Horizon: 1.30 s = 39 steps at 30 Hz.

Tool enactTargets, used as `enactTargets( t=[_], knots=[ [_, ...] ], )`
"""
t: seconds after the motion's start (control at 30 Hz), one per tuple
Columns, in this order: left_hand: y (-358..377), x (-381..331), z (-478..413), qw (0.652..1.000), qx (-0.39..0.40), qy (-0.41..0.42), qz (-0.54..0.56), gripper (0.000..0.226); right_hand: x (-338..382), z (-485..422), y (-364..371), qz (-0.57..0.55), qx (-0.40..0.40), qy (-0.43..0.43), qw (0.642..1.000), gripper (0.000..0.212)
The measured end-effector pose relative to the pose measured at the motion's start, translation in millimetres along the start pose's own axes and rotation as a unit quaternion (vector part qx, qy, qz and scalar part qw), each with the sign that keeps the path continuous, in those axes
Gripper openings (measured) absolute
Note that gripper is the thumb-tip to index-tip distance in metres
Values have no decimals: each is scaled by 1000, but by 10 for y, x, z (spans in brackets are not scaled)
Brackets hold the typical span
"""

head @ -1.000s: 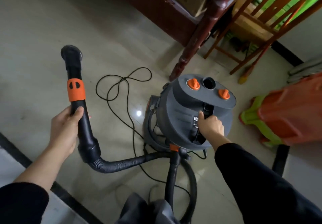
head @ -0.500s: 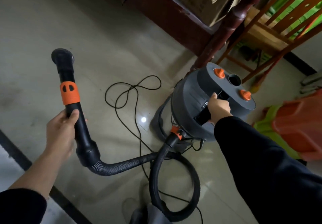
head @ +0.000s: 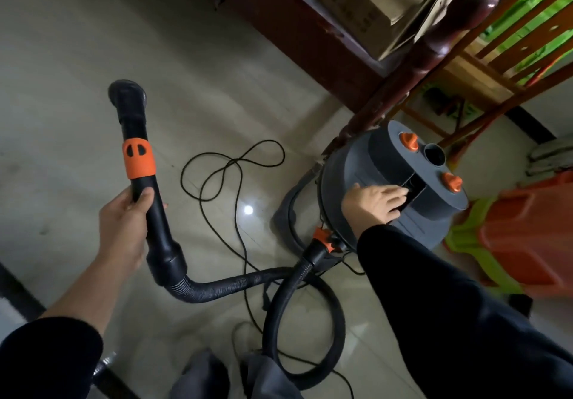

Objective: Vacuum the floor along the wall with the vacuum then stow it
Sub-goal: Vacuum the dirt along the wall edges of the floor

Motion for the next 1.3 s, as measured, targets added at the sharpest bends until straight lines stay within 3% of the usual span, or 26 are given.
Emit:
enactTargets(
  t=[0.23, 0.33, 0.43, 0.53, 0.73, 1.0, 1.13, 1.3],
  knots=[
    [-168, -31, -564, 999, 29, 7, -20, 13, 1183, 1224, 1036, 25, 114, -238, 964, 64],
    [-427, 78, -770, 999, 38, -6, -18, 8, 1598, 1986, 1673, 12, 272, -308, 912, 50],
    [-720, 274, -951, 999, 37, -27, -21, 10, 1744, 2662, 2308, 52, 444, -305, 841, 54],
    [-960, 554, -1139, 997, 35, -64, 6, 13, 1734, 3097, 2813, 113, 534, -295, 784, 58],
    [-1246, 1167, -1447, 991, 2, -115, 68, 9, 1842, 3391, 3518, 118, 489, -375, 778, 32],
    [-1222, 2147, -2019, 973, 0, -196, 124, 10, 1787, 3285, 4530, 117, 502, -395, 761, 27],
    [-1206, 2607, -2312, 957, -10, -232, 174, 31, 1826, 3189, 5002, 102, 500, -399, 762, 23],
    [-1198, 3067, -2583, 941, -26, -268, 206, 34, 1868, 3105, 5466, 153, 523, -410, 731, 21]
  ],
)
Point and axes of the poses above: each hand's wrist, its own z-axis away from the middle knuckle, its own y-axis out of the palm, x = y × z, the point moved 9 cm from there along -z, towards the middle knuckle, and after that the axes turned 5 degrees about -z, right-handed, at the moved point
